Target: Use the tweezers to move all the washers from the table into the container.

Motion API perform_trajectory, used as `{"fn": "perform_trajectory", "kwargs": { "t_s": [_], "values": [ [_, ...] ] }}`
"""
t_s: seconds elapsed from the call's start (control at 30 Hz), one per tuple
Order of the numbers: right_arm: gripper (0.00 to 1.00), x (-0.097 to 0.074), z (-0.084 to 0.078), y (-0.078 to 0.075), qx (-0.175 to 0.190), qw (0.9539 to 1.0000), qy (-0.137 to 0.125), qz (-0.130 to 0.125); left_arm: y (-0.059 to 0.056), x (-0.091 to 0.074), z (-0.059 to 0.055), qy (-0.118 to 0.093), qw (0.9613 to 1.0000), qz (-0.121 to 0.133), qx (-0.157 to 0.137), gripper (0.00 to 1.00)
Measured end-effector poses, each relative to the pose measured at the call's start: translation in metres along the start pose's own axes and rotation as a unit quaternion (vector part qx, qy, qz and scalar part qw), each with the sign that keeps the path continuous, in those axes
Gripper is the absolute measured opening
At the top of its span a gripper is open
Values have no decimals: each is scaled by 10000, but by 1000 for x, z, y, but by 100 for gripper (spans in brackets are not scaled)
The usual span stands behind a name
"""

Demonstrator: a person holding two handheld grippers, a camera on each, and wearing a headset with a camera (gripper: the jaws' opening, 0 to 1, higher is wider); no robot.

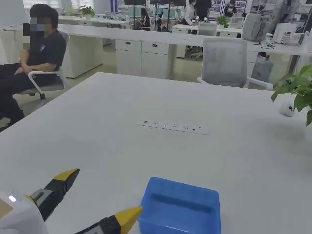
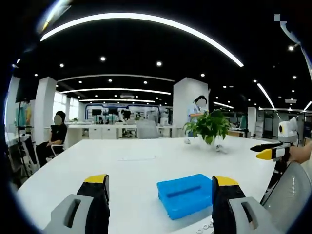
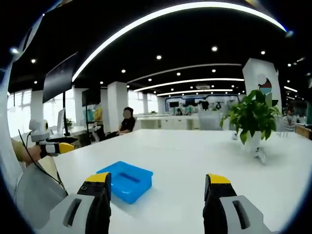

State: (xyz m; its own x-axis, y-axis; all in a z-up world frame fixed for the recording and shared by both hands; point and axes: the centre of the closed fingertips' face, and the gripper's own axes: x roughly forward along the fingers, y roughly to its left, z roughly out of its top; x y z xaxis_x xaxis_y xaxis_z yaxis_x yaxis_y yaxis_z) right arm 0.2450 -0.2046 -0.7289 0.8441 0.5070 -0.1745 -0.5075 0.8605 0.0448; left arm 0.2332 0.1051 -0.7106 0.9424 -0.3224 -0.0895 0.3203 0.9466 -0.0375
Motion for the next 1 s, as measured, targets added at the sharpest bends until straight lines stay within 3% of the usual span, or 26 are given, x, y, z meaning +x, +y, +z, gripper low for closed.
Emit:
{"fn": "perform_trajectory", "kwargs": {
  "t_s": [1.0],
  "values": [
    [75,-1,1,-6,18,10000,-48,-76,5,0,1,-25,10000,88,-21,87]
  ]
}}
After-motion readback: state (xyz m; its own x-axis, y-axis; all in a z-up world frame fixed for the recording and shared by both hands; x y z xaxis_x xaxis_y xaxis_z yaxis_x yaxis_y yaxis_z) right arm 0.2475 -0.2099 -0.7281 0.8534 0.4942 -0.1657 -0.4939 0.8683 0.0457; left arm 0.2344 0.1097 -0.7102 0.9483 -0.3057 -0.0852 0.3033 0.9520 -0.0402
